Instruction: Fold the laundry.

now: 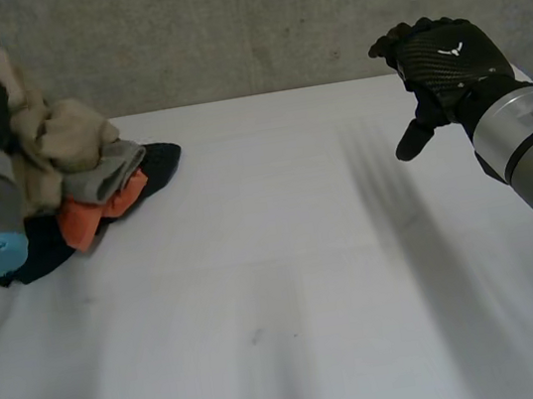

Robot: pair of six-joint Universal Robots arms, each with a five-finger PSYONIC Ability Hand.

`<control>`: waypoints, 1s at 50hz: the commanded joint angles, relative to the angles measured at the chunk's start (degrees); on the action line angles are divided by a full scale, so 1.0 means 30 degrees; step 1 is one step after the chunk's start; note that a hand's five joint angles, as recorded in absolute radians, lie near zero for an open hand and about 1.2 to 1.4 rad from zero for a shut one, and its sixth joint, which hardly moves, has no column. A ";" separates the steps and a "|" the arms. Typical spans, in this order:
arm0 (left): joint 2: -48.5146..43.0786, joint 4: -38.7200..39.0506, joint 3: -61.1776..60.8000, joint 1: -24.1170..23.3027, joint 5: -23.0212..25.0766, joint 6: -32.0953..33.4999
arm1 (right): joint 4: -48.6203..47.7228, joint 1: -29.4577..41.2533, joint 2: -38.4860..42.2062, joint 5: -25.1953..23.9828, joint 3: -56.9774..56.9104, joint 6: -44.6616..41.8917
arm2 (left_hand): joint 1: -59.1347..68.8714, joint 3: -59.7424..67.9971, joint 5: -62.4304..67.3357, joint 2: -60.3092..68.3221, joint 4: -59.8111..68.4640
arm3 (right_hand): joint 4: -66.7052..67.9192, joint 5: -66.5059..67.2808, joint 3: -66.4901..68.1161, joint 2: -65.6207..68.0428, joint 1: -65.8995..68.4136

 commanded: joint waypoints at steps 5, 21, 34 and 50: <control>0.5903 0.0174 -0.3284 -0.6631 0.0875 -0.2410 | 0.0000 -0.0203 0.0011 -0.0002 -0.0158 -0.0096 | 0.6883 0.4017 0.4828 0.3923 0.3866 | -0.1116 -0.1201 -0.0706 -0.0915 -0.0457; 0.5523 -0.4541 -0.8970 -1.2496 0.8522 -0.4375 | 0.0205 -0.1551 -0.0135 -0.0031 -0.0773 -0.0125 | -1.3062 -1.5928 -1.5117 -1.6022 -1.6079 | -0.1116 -0.1201 -0.0706 -0.0915 -0.0457; 0.7163 -0.5743 -0.9146 -1.0445 0.1466 -0.4667 | 0.4156 -0.1375 0.0567 -0.2432 -0.1184 -0.6008 | -1.3968 -1.6833 -1.6022 -1.6928 -1.6984 | -0.1116 -0.1201 -0.0706 -0.0915 -0.0457; 0.7926 -1.1307 -0.9556 -1.0943 0.0994 -0.8826 | 0.7149 -0.3162 0.3609 -0.3514 -0.0101 -1.1668 | -1.0884 -1.3750 -1.2938 -1.3844 -1.3901 | -0.0535 -0.0620 -0.0124 -0.0334 0.0124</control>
